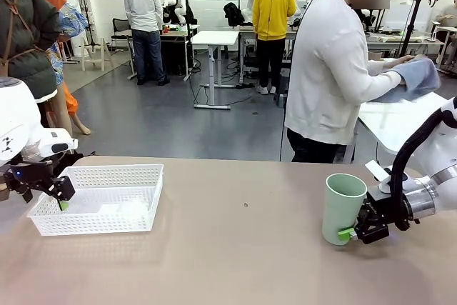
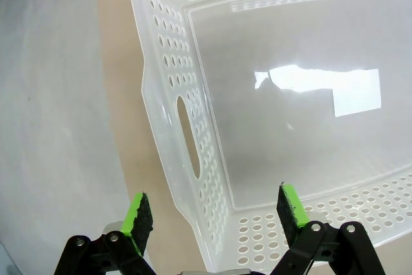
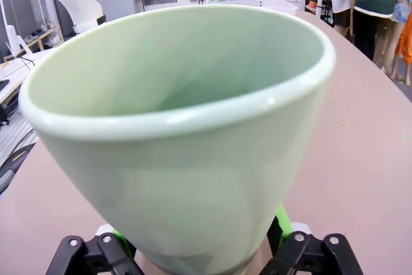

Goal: Clean and organize the cups into the basket.
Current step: Pick up the Organizing basket and move it to the center of the table, then pick up the Reusable plastic cup from the right side of the table and place it inside the Organizing basket.

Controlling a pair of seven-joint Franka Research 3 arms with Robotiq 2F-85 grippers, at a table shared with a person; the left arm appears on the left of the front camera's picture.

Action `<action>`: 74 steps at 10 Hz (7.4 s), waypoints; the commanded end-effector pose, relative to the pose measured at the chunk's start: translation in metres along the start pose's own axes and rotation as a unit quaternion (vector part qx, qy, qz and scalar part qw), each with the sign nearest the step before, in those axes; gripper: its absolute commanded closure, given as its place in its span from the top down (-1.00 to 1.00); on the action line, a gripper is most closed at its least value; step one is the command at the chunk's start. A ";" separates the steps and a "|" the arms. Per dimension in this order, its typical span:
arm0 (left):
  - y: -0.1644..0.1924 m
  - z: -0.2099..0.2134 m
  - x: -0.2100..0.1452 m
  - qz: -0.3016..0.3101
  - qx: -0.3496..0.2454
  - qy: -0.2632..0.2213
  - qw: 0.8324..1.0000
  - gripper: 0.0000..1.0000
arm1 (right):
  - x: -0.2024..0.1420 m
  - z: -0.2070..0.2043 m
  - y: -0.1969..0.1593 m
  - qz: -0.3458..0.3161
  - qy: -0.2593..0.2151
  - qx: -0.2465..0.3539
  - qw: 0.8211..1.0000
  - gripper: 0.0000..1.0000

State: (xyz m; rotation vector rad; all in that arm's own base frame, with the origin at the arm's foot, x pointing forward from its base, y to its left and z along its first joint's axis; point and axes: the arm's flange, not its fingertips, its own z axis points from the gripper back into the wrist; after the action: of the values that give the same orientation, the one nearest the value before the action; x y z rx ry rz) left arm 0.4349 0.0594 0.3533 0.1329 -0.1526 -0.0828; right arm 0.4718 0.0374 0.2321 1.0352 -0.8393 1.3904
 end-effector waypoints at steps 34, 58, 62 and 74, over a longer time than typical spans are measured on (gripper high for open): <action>-0.284 0.092 0.005 0.128 -0.009 0.033 0.991 -1.00 | 0.167 0.110 0.149 -0.085 -0.005 -0.097 0.992 -0.95; -0.293 0.088 -0.005 0.064 -0.017 0.038 0.997 -1.00 | 0.317 -0.182 0.049 -0.041 0.394 -0.122 0.910 0.60; -0.293 0.088 -0.005 0.064 -0.017 0.038 0.997 -1.00 | 0.288 -0.212 0.028 -0.011 0.418 -0.100 0.903 0.60; -0.293 0.088 -0.005 0.064 -0.017 0.038 0.997 -1.00 | 0.217 -0.255 0.016 -0.017 0.459 -0.033 0.888 1.00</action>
State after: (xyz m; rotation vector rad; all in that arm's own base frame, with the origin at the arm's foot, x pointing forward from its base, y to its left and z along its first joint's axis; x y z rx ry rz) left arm 0.3955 -0.2377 0.3973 0.0911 -0.0774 0.0256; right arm 0.4340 0.3505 0.3398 0.2514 -0.1568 1.5732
